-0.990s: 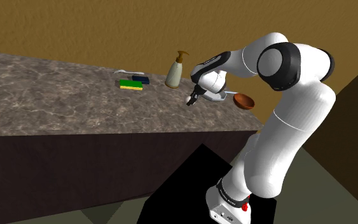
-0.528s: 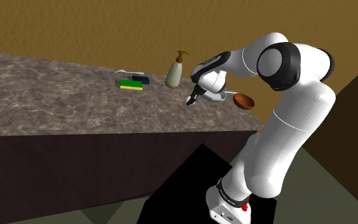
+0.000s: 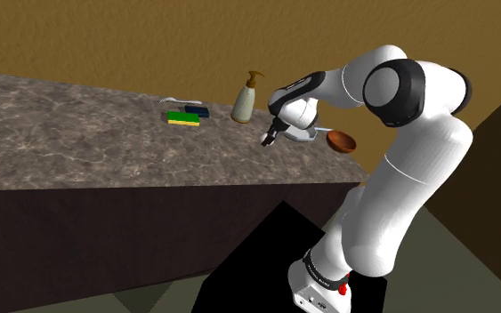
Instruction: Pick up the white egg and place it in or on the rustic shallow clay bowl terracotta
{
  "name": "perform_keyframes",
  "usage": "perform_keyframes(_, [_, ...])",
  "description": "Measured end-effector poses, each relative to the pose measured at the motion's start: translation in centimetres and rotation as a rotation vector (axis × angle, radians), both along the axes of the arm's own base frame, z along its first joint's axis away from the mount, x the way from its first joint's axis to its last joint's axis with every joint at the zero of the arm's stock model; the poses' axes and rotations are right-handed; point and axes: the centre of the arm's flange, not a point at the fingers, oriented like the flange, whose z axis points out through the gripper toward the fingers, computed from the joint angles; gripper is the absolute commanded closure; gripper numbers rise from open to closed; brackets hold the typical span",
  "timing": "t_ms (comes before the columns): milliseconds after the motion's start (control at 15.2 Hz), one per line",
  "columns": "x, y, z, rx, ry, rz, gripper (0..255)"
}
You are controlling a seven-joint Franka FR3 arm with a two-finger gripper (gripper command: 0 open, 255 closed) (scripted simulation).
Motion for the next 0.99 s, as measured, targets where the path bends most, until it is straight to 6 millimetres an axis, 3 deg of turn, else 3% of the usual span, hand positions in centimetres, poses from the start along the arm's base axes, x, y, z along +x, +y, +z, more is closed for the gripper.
perform_keyframes(990, [0.1,0.0,7.9,0.000,0.000,0.000,255])
